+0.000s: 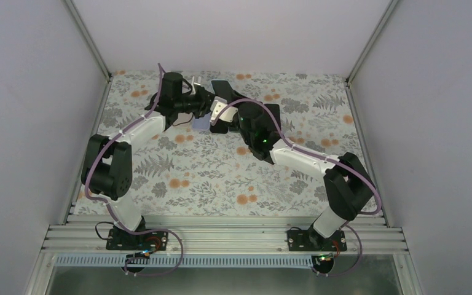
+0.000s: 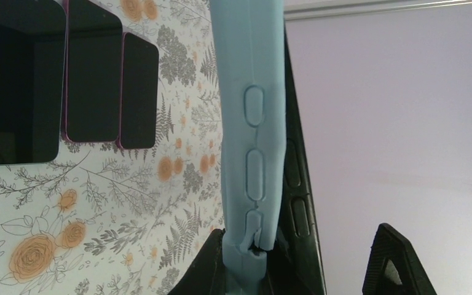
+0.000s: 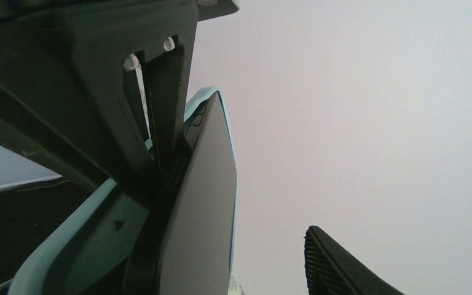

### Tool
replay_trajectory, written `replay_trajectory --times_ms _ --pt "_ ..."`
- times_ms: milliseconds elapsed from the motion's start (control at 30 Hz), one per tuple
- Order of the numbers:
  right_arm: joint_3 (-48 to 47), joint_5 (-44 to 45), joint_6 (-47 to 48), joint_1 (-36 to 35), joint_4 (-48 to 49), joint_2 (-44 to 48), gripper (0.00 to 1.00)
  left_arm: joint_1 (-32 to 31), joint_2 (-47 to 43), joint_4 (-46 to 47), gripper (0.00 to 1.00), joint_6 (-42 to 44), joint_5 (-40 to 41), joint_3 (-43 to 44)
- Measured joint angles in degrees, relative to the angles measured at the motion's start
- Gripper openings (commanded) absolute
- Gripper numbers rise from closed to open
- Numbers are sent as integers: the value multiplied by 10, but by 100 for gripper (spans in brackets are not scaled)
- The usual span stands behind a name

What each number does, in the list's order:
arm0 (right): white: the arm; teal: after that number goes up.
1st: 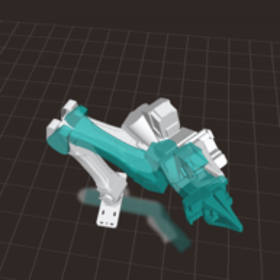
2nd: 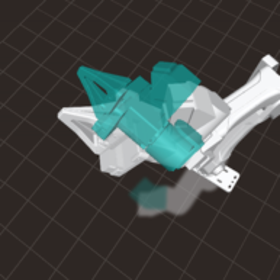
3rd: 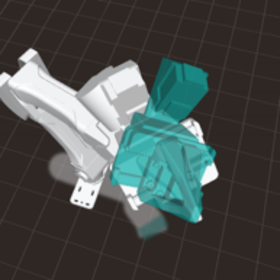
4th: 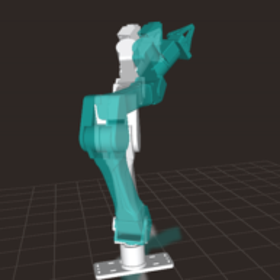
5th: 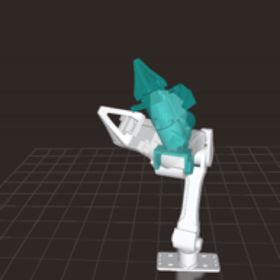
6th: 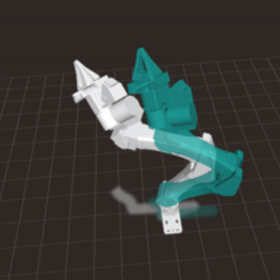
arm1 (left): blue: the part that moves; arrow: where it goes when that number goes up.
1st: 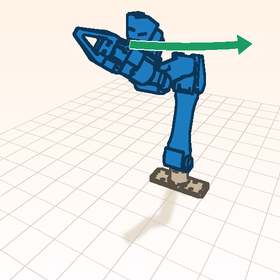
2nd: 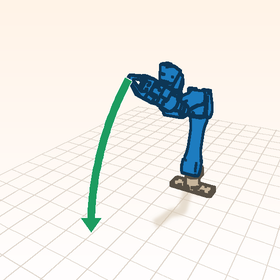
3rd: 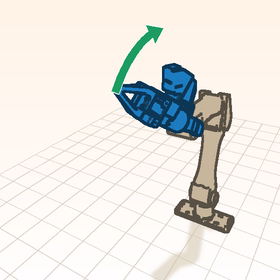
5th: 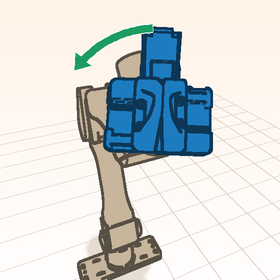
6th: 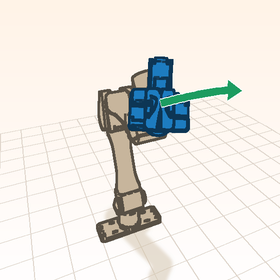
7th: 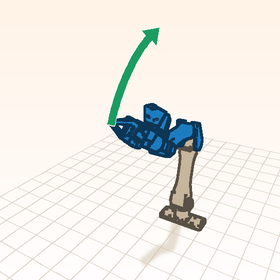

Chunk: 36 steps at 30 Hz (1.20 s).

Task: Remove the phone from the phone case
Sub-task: Remove the phone case from the phone.

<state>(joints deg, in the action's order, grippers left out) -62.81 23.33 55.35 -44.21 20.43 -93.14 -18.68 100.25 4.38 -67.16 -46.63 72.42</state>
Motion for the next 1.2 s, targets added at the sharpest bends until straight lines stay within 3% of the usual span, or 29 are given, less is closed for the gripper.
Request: replay_trajectory --times_ms 300,500,767,1200 --pt "2 -4 42 0 23 -11 5 -5 2 15 2 0 -3 0" --pt "3 -9 43 1 4 -11 4 -5 2 17 2 5 -3 -3" --pt "-56 -38 -21 12 -115 -11 4 -5 2 -4 2 33 6 -3" --pt "-113 -86 -75 36 -221 -7 4 -8 3 -12 2 57 12 -6"
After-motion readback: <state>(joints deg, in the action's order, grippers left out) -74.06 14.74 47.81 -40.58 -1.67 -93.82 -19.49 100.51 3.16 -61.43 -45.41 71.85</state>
